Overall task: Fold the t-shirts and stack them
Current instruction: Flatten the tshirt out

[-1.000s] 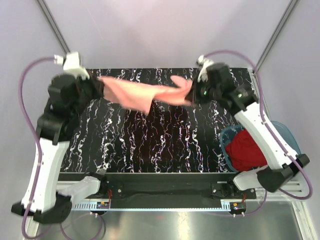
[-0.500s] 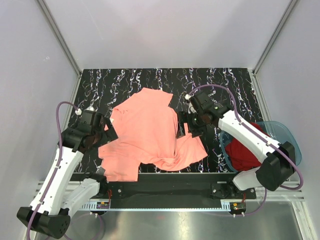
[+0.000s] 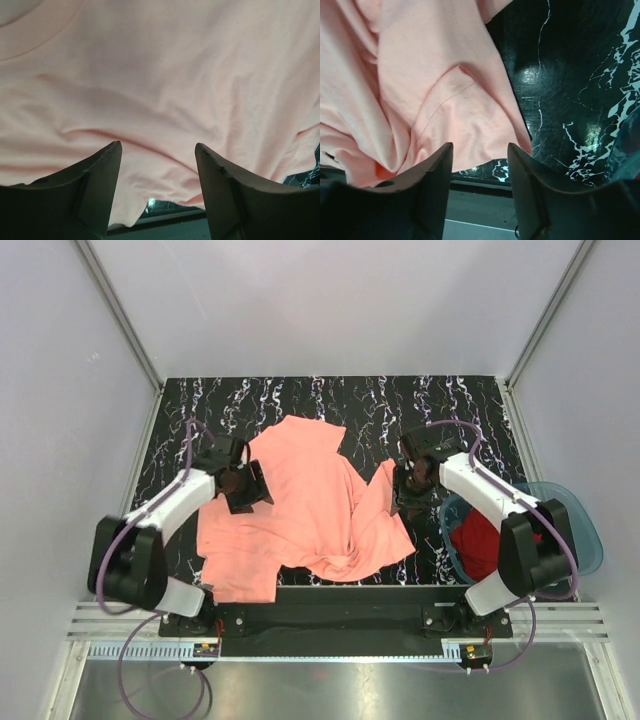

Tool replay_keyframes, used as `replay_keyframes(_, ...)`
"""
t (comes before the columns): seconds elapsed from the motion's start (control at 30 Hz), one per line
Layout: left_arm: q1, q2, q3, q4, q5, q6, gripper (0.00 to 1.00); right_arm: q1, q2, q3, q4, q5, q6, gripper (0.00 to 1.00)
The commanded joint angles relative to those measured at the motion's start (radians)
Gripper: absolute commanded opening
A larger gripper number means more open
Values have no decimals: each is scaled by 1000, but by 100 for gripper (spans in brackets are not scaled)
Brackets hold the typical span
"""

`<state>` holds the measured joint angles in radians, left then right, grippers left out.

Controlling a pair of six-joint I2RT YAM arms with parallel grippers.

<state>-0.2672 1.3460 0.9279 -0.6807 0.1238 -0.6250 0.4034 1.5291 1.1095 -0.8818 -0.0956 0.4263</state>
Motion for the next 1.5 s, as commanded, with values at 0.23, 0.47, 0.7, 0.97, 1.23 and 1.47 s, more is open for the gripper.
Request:
replay_keyframes(0.23,39,381,127,273,160,-108,65,-6,156,29,155,-17,49,50)
replay_keyframes(0.47,108,484,195,267,149,-157,67,-43,362,211,179,91,38,25)
replay_keyframes(0.7,204,613,324,239,195,-148,63,-153,567,493,104,252,-1,22)
replay_keyframes(0.97,181,436,361,262,258,-58,71,-160,574,727,-48,286,-104,59)
replay_keyframes(1.23,34,67,84,165,45,-60,78,-158,428,527,18,-15,242,59)
replay_keyframes(1.47,48,-57,20,84,-16,-12,71,-127,448,450,83,60,552,36)
